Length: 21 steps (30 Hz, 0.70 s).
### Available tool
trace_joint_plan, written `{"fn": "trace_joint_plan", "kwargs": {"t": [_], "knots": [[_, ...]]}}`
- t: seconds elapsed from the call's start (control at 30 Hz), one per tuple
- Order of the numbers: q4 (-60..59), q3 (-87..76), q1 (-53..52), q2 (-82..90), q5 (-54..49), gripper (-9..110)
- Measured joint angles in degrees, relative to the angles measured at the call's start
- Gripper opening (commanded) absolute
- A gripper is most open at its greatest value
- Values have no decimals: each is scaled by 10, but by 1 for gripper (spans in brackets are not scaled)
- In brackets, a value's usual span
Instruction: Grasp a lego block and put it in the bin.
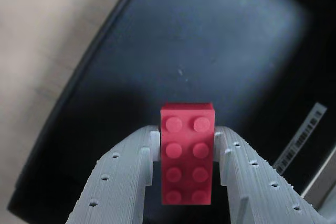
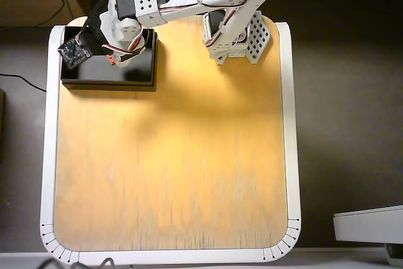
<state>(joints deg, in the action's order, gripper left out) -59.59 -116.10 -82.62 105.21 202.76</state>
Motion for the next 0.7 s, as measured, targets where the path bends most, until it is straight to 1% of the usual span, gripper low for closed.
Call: {"fn": "trace_joint_plan", "kwargs": {"t": [0.2,0.27,0.47,0.53,0.7], "knots": [[40,-16,-3,0,11,1],[42,-16,-3,0,11,9],[45,-16,-4,0,17,18],[45,-16,-6,0,23,21],[45,-16,-15,0,32,21]]}}
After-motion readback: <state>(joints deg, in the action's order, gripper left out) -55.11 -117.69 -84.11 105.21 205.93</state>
